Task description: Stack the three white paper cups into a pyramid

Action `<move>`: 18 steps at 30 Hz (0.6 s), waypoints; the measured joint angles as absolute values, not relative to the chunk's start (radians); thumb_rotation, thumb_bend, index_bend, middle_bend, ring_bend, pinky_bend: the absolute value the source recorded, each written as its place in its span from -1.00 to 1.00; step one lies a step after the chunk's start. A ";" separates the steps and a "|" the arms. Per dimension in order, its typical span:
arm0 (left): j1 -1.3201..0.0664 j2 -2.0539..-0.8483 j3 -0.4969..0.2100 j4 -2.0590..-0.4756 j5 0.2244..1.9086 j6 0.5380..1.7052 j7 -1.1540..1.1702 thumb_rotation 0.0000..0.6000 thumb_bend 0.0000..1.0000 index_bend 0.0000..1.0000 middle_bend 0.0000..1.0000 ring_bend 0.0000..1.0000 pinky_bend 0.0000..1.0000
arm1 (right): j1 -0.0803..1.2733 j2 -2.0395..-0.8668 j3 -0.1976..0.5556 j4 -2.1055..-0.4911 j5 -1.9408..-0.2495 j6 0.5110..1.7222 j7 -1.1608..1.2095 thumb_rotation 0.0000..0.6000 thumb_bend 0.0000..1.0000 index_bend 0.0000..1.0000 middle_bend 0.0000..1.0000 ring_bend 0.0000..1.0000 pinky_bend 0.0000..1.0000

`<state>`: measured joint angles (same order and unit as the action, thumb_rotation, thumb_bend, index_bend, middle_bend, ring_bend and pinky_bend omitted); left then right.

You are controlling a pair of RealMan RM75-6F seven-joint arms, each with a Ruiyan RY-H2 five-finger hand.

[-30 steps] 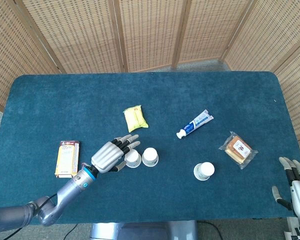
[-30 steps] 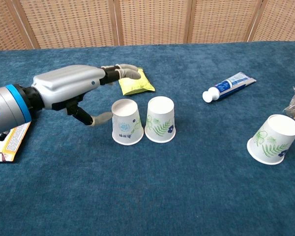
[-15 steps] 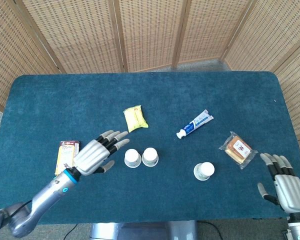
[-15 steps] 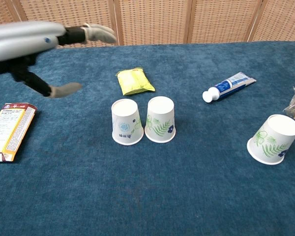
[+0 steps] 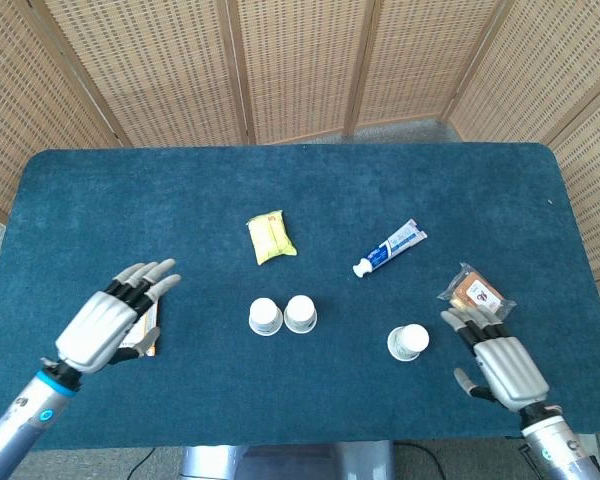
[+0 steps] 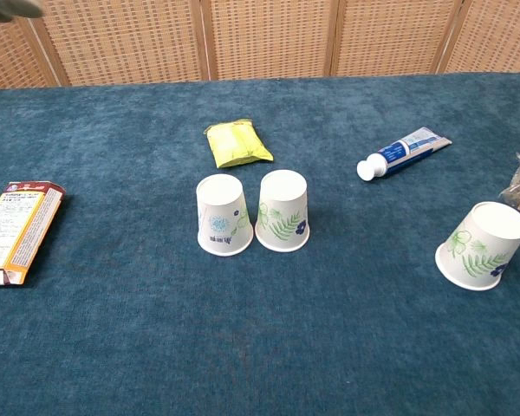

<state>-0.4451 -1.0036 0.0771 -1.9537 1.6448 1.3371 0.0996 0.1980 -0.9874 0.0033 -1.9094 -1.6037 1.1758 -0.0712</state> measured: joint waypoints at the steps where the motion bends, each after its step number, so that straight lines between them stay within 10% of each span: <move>1: -0.432 -0.994 0.083 -1.952 1.650 1.350 0.090 1.00 -0.02 -1.00 -1.00 -1.00 -0.79 | 0.208 -0.989 0.003 -1.916 -1.604 1.162 -0.080 1.00 -0.19 -1.00 -1.00 -1.00 -1.00; 18: -0.278 -0.942 0.127 -1.878 1.703 1.467 -0.042 1.00 -0.02 -1.00 -1.00 -1.00 -0.79 | 0.328 -1.067 0.019 -1.944 -1.508 1.022 -0.257 1.00 -0.21 -1.00 -1.00 -1.00 -1.00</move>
<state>-0.2782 -0.9423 0.1270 -1.8776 1.7028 1.4668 -0.0421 0.3278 -1.0671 0.0193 -1.9438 -1.5077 1.0215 -0.2567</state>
